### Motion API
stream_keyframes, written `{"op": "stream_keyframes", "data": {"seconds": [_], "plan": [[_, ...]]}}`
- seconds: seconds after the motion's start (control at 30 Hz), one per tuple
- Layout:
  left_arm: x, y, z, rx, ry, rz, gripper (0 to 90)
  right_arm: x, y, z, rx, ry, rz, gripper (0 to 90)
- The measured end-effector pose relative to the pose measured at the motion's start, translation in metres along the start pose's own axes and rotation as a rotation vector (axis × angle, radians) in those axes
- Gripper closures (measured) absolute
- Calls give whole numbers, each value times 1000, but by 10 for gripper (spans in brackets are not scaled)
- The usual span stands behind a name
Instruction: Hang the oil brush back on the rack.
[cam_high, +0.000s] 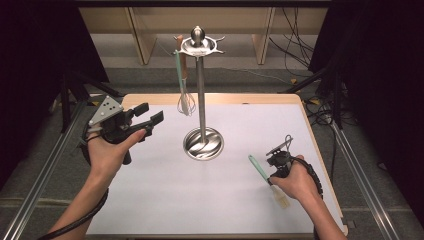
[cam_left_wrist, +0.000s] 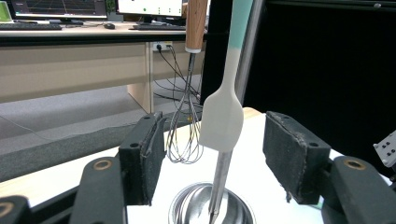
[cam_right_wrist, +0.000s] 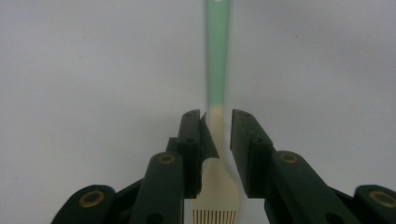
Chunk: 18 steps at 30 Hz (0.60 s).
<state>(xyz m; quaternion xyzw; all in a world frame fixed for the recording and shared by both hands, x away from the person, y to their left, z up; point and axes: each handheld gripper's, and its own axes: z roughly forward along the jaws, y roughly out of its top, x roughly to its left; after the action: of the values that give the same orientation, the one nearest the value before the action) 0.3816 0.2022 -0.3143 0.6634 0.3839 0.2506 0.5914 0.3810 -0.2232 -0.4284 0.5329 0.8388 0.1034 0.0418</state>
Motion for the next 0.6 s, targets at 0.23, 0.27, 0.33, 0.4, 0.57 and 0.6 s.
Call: {"op": "stream_keyframes", "data": {"seconds": [0.23,0.27,0.33,0.4,0.57,0.6], "plan": [[-1,0,0,2,-4,0,383,-1,1,3,10,-4,4,739],[-1,0,0,2,-3,1,383,-1,1,4,12,-4,3,739],[-1,0,0,1,-4,0,383,-1,1,4,17,-4,-6,739],[-1,0,0,1,-5,0,383,-1,2,5,20,-8,2,739],[-1,0,0,2,-4,0,382,-3,2,9,9,-11,-35,739],[-1,0,0,2,-4,-1,382,-1,3,8,22,-2,-5,739]]}}
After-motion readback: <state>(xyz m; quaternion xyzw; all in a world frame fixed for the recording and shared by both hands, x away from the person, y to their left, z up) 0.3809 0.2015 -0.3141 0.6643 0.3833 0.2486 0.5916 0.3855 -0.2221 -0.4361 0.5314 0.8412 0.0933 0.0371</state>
